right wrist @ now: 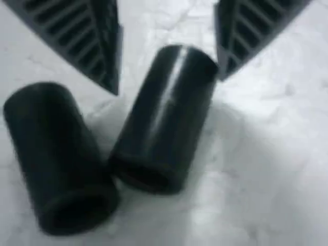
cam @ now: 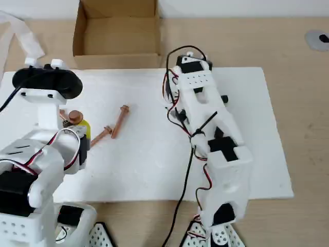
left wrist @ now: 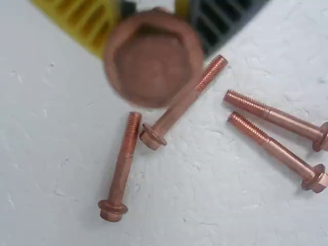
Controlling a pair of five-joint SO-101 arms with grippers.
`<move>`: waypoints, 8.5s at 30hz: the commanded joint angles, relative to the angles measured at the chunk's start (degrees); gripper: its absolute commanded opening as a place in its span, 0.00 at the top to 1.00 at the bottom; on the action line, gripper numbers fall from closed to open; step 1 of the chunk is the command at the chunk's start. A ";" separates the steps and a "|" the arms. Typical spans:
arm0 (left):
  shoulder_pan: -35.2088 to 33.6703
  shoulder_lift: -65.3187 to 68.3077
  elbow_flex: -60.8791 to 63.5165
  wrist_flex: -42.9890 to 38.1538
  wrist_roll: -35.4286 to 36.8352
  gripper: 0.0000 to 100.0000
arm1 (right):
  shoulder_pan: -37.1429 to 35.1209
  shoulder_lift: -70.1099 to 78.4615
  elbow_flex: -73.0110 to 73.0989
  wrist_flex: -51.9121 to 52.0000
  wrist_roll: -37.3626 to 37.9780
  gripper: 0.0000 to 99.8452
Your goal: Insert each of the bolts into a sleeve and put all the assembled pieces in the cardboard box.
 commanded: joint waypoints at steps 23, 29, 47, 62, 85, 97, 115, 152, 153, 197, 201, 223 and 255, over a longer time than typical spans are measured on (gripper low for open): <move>-0.79 -0.92 -0.79 -0.18 -0.44 0.99 | 0.84 11.38 -7.96 2.37 7.12 0.99; -0.79 -0.92 -0.79 -0.18 -0.44 0.99 | -3.30 10.95 -10.68 7.82 13.89 0.99; -10.90 -19.12 -0.26 -0.62 -0.97 1.00 | -5.32 -9.36 -29.58 19.69 31.30 0.99; -16.35 -20.88 3.69 -2.55 -6.95 1.00 | -1.10 -51.38 -3.38 9.58 45.10 0.99; -10.37 -20.88 18.11 -25.14 2.02 1.00 | -11.74 -137.71 87.60 -40.18 40.00 0.99; 4.40 -20.88 26.11 -41.67 5.45 1.00 | -26.95 -134.81 88.22 -41.14 30.68 0.99; 20.31 -20.35 36.75 -55.91 5.27 1.00 | -32.92 -134.73 90.42 -40.88 34.55 0.99; 22.24 -2.68 6.68 -23.74 5.27 0.99 | -32.57 -134.81 92.97 -41.23 34.73 0.99; 22.24 -2.68 6.68 -23.74 5.71 0.99 | -32.57 -134.81 92.97 -41.23 34.73 0.99; 26.46 -2.51 -0.44 -14.24 5.27 0.99 | -32.48 -134.81 92.88 -41.23 34.64 0.99; 26.55 -2.51 -0.44 -14.42 7.47 0.99 | -32.48 -134.81 92.88 -41.23 34.55 0.99; 26.73 -2.59 2.46 -15.21 10.81 0.99 | -32.48 -134.81 92.79 -41.23 34.55 0.99; 29.63 -2.77 5.19 -8.00 7.91 0.84 | -32.48 -134.81 92.79 -41.23 34.55 0.99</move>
